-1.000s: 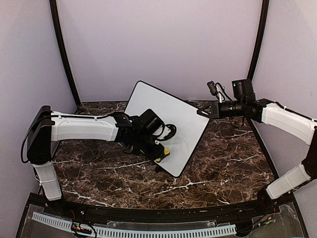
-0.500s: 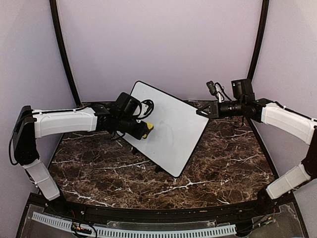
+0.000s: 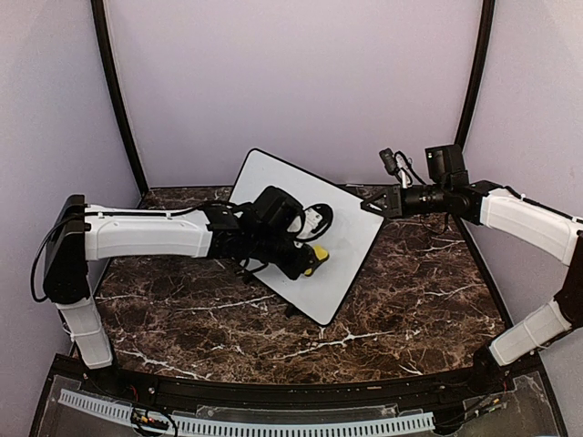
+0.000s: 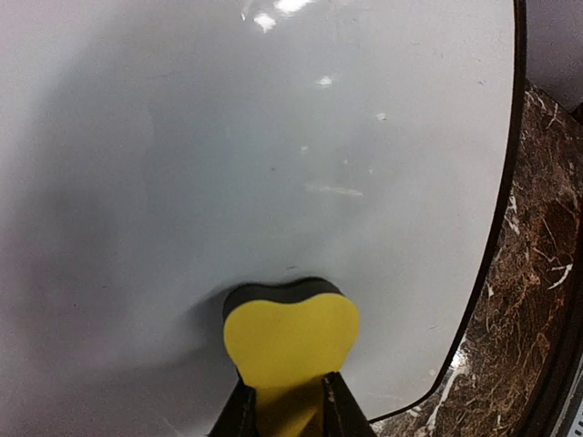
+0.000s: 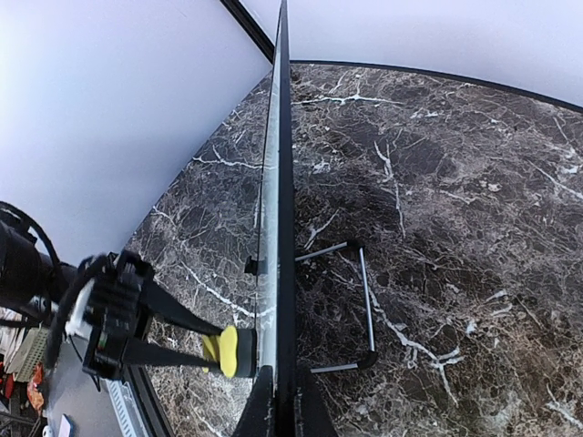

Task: Erase the whiteboard
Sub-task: Erase the center of the whiteboard.

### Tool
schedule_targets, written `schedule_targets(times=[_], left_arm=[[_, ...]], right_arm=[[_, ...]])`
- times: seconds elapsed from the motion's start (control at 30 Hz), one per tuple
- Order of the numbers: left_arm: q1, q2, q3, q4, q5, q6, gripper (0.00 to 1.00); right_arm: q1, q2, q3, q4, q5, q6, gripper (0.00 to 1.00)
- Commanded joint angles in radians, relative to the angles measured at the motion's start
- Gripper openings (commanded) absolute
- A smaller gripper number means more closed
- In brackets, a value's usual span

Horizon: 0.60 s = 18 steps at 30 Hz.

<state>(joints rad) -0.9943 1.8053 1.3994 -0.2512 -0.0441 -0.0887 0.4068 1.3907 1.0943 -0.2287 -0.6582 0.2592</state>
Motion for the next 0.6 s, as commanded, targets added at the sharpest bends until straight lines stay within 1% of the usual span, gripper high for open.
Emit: schedule_targets(times=[0.0, 0.2, 0.47, 0.57], left_arm=[[-0.064, 0.049, 0.059, -0.016, -0.013, 0.038, 0.0], [-0.129, 0.102, 0.097, -0.06, -0.056, 0.048, 0.0], [-0.138, 0.154, 0.089, -0.145, -0.048, 0.012, 0.0], [-0.138, 0.161, 0.072, -0.181, -0.075, -0.003, 0.0]], right_arm=[[0.032, 0.011, -0.013, -0.026, -0.034, -0.086, 0.0], [0.033, 0.011, -0.013, -0.024, -0.037, -0.085, 0.0], [0.033, -0.001, -0.023, -0.023, -0.034, -0.083, 0.0], [0.033, 0.003, -0.021, -0.021, -0.034, -0.083, 0.0]])
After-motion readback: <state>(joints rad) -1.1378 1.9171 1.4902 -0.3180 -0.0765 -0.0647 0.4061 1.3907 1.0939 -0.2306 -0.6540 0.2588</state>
